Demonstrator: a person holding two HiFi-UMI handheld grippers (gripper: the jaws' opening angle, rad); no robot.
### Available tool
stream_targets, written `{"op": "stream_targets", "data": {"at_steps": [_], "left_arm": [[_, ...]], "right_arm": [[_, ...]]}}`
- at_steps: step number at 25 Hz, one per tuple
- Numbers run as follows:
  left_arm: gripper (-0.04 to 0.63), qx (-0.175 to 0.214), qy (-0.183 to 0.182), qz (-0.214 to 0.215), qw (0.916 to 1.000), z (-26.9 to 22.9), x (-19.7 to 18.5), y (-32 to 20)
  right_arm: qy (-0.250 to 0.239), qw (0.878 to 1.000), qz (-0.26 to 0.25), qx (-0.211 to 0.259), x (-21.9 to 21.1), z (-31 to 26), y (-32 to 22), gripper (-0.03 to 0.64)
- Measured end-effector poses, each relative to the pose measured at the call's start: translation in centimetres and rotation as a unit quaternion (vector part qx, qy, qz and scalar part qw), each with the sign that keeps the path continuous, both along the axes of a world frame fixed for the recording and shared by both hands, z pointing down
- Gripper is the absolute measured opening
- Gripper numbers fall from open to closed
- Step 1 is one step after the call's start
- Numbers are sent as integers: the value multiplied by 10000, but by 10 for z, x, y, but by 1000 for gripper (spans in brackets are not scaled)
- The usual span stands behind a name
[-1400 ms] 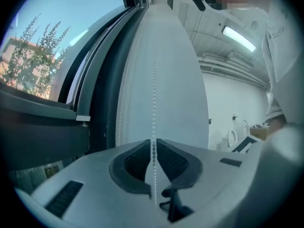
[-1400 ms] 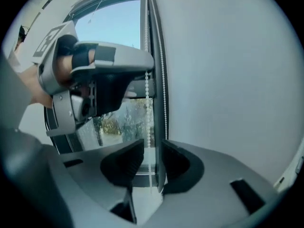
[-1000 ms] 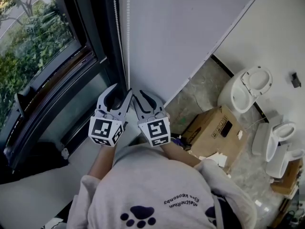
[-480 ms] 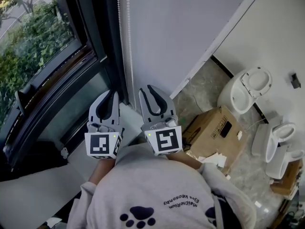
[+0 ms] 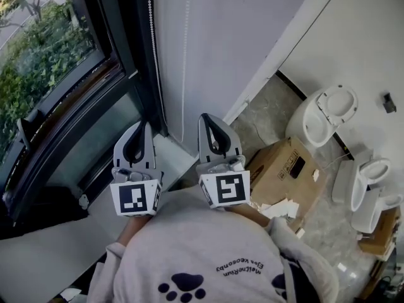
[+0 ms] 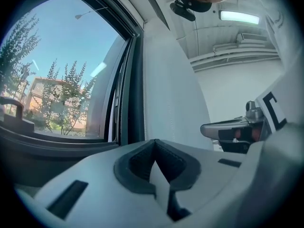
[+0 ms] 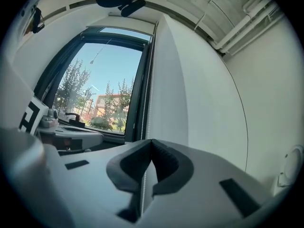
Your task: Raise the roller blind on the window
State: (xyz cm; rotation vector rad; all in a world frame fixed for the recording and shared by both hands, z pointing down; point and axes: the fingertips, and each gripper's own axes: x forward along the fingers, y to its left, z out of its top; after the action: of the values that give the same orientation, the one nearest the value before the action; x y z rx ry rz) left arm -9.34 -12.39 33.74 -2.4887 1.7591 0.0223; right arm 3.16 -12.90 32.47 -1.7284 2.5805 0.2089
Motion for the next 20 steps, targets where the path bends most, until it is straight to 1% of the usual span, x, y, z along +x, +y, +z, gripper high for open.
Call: {"op": "stream_targets", "data": {"at_steps": [11, 20], "left_arm": [[8, -101, 13, 97, 9999, 6, 7, 5], [8, -149, 40, 110, 9998, 9, 4, 7]], "right_arm": [[32, 10000, -56, 43, -1, 2, 8, 9], [76, 9998, -200, 10, -10, 4, 9, 9]]}}
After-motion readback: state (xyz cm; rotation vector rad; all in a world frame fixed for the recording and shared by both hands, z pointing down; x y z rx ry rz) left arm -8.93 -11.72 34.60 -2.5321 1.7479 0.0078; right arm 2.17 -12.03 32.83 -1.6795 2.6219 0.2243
